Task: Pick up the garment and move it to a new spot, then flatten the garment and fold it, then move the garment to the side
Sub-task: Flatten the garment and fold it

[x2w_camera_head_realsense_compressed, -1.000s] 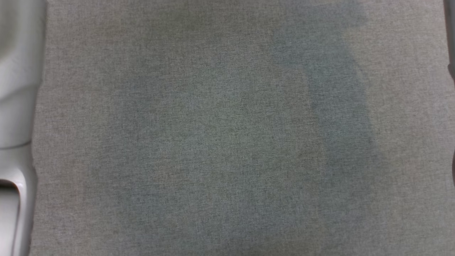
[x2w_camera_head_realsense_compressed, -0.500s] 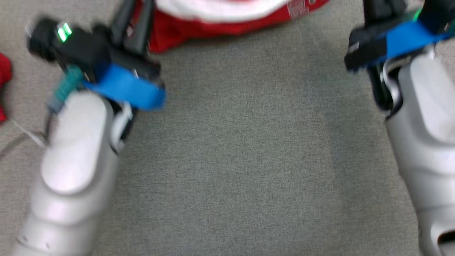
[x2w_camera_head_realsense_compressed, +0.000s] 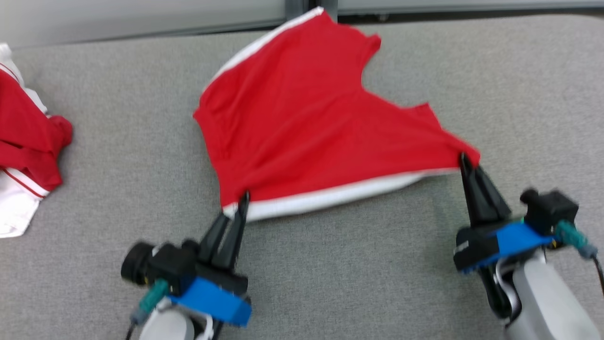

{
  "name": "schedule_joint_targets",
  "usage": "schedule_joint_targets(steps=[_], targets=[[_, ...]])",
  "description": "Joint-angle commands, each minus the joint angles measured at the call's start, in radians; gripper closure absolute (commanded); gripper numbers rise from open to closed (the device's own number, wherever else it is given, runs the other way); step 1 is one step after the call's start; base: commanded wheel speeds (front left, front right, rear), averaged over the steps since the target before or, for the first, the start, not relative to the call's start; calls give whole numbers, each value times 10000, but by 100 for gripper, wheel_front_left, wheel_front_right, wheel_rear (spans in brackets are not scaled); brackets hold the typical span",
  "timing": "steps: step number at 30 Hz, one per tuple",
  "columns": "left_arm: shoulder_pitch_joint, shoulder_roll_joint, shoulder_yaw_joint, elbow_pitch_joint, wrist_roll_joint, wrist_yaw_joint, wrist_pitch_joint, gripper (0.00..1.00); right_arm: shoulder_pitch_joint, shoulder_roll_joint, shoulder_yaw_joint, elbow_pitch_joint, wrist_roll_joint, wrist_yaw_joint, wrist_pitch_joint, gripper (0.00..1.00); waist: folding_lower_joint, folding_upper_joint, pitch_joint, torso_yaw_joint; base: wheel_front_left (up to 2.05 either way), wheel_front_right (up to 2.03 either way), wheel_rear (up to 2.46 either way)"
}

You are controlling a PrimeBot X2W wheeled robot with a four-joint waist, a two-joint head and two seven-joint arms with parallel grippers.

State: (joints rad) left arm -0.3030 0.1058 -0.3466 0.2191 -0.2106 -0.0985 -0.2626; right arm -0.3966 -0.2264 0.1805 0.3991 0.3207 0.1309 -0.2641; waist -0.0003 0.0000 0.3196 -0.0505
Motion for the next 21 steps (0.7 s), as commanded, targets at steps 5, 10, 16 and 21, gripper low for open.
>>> schedule_joint_targets(steps=[5,10,16,21], targets=[[1666,-106,29,-146,10,-22,-31,100,1741,66,-219,-281,163,-3,-5,100,3,0,-1040,-111,0,0,0],[2622,-282,40,-265,-79,-7,-33,100,3113,250,-519,-675,255,-5,26,100,3,0,-1513,-16,0,0,0],[3238,-359,-18,-217,-19,-68,-33,100,4260,373,-1041,-1337,306,-5,297,100,3,0,-1765,83,0,0,0],[3171,-409,-269,-90,-18,-154,-33,100,4542,439,-1347,-1740,198,-5,538,100,3,0,-1820,209,0,0,0]])
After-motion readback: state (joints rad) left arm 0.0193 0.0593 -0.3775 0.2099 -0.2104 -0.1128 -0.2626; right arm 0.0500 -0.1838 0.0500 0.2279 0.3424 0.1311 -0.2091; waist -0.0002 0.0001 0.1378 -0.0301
